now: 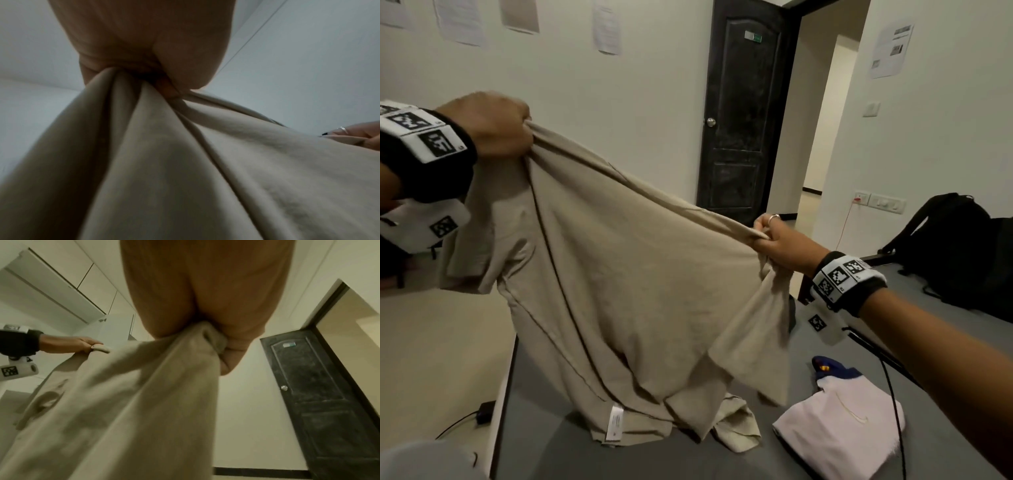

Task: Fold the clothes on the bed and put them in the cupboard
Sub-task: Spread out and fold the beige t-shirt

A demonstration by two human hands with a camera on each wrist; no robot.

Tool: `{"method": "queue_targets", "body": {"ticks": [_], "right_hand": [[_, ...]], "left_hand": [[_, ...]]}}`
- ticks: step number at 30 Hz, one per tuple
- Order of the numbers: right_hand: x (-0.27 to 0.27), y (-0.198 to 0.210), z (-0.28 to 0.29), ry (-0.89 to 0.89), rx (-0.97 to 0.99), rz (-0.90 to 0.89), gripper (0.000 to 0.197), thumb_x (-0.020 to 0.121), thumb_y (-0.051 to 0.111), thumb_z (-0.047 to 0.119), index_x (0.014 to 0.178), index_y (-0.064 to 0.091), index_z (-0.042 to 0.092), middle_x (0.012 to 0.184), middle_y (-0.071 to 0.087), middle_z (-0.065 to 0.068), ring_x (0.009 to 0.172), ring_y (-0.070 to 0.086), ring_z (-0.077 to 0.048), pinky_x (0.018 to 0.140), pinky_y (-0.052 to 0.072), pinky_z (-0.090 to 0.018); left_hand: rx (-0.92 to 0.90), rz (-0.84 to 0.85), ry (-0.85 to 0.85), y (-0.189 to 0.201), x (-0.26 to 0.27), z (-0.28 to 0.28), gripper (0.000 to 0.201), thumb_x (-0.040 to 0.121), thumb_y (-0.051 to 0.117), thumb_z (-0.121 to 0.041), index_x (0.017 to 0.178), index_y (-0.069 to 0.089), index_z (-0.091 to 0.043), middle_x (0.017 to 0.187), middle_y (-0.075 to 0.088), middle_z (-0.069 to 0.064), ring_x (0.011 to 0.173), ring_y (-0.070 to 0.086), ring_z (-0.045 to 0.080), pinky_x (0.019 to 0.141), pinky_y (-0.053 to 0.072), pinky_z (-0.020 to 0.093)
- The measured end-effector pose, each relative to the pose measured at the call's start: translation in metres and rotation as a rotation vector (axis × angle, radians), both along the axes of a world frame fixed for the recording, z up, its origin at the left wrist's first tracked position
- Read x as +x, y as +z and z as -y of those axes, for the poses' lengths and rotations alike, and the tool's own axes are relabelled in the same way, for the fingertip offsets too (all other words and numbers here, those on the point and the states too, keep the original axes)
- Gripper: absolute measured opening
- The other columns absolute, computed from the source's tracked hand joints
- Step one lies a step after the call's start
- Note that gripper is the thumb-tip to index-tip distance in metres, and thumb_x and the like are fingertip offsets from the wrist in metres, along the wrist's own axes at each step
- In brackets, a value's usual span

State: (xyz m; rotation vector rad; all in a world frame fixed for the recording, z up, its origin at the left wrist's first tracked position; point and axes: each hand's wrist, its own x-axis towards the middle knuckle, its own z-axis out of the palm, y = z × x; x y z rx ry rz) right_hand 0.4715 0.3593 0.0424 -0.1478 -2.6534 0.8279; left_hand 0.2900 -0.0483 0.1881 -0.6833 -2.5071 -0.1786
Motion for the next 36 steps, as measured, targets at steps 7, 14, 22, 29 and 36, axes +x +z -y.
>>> {"method": "queue_targets", "body": {"ticks": [7,14,22,29,36], "right_hand": [[0.009,0.018,-0.019,-0.028,0.012,-0.151,0.028,0.086,0.078,0.026,0.1,0.054,0.027,0.096,0.06,0.002,0.085,0.059,-0.011,0.069,0.045,-0.018],[0.017,0.036,-0.041,-0.022,-0.057,0.033,0.061,0.077,0.046,-0.017,0.122,0.057,0.023,0.114,0.057,-0.003,0.111,0.056,-0.024,0.083,0.051,-0.03],[0.015,0.049,-0.022,-0.048,-0.002,-0.075,0.026,0.069,0.06,0.018,0.094,0.066,0.023,0.092,0.062,0.0,0.089,0.058,-0.018,0.072,0.048,-0.024],[0.019,0.042,-0.028,0.14,-0.51,0.203,0.05,0.083,0.043,0.015,0.127,0.066,0.008,0.125,0.064,-0.015,0.104,0.059,-0.023,0.089,0.049,-0.032],[0.02,0.04,-0.012,-0.017,0.239,0.282,0.026,0.105,0.051,0.025,0.084,0.066,0.026,0.086,0.062,0.009,0.081,0.055,-0.007,0.066,0.038,-0.016]], "left_hand": [[0.222,0.257,-0.085,-0.012,-0.018,0.009,0.03,0.093,0.054,-0.033,0.085,0.071,-0.01,0.095,0.066,0.02,0.084,0.059,0.036,0.083,0.046,0.041],[0.164,0.319,-0.197,-0.011,-0.024,0.023,0.013,0.091,0.07,-0.019,0.082,0.077,-0.027,0.08,0.074,-0.002,0.088,0.067,0.026,0.09,0.049,0.042],[0.071,0.082,-0.164,-0.016,-0.023,0.01,0.024,0.079,0.064,0.003,0.062,0.06,-0.014,0.062,0.061,0.007,0.062,0.053,0.028,0.068,0.048,0.042],[-0.087,-0.148,-0.053,-0.032,-0.042,0.026,0.024,0.073,0.065,-0.014,0.074,0.048,-0.031,0.065,0.05,0.005,0.057,0.05,0.029,0.057,0.045,0.037],[-0.121,-0.246,-0.01,-0.034,-0.111,0.05,0.028,0.074,0.07,-0.022,0.09,0.049,-0.032,0.076,0.055,0.014,0.064,0.058,0.035,0.063,0.052,0.042]]}}
